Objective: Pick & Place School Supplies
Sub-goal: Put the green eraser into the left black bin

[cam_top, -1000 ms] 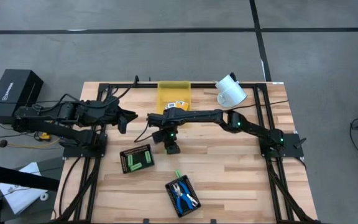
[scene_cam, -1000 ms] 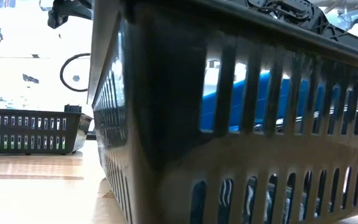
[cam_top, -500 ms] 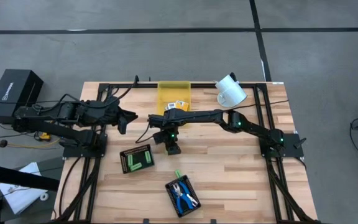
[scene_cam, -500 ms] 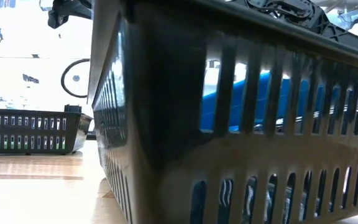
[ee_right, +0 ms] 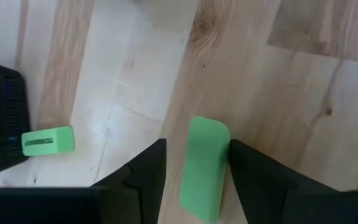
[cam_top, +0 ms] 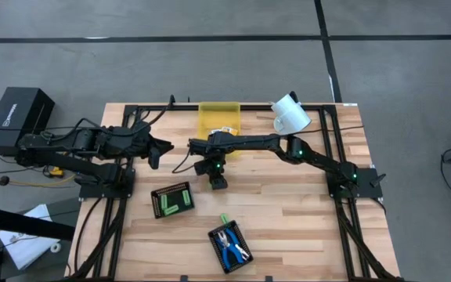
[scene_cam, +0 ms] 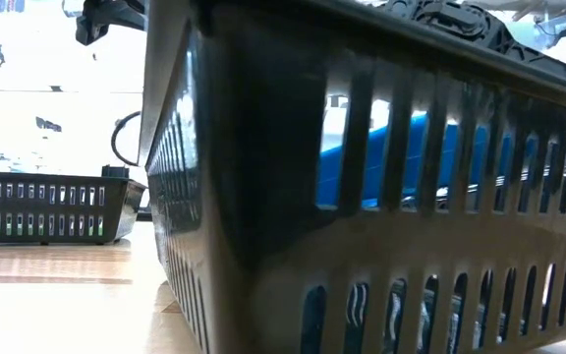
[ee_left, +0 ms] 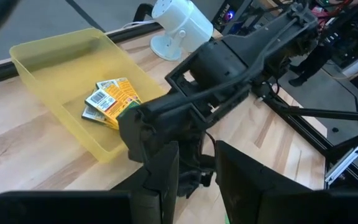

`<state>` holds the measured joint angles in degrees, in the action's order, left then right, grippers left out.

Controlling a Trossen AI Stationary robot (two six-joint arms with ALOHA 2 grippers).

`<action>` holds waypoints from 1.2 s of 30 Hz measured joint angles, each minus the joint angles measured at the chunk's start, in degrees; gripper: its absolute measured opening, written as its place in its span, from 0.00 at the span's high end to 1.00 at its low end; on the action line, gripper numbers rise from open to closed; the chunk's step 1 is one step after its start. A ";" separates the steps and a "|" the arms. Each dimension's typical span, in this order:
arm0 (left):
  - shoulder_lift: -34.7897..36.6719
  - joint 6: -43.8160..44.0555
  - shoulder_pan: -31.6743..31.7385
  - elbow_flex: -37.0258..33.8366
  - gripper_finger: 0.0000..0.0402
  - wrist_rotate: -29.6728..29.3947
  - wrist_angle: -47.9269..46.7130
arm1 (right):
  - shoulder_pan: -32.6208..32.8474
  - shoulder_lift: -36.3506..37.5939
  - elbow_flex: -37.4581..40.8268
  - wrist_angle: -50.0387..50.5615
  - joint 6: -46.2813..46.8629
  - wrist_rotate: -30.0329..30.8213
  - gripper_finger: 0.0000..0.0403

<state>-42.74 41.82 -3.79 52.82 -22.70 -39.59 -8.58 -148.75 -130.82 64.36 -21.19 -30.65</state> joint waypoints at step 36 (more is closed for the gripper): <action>-0.02 0.61 0.00 0.00 0.75 0.49 1.18 | -0.08 5.26 -3.74 2.09 -6.72 2.23 1.00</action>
<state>-42.76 42.44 -3.79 52.82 -22.22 -38.41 -8.66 -143.48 -134.56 66.45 -27.91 -28.43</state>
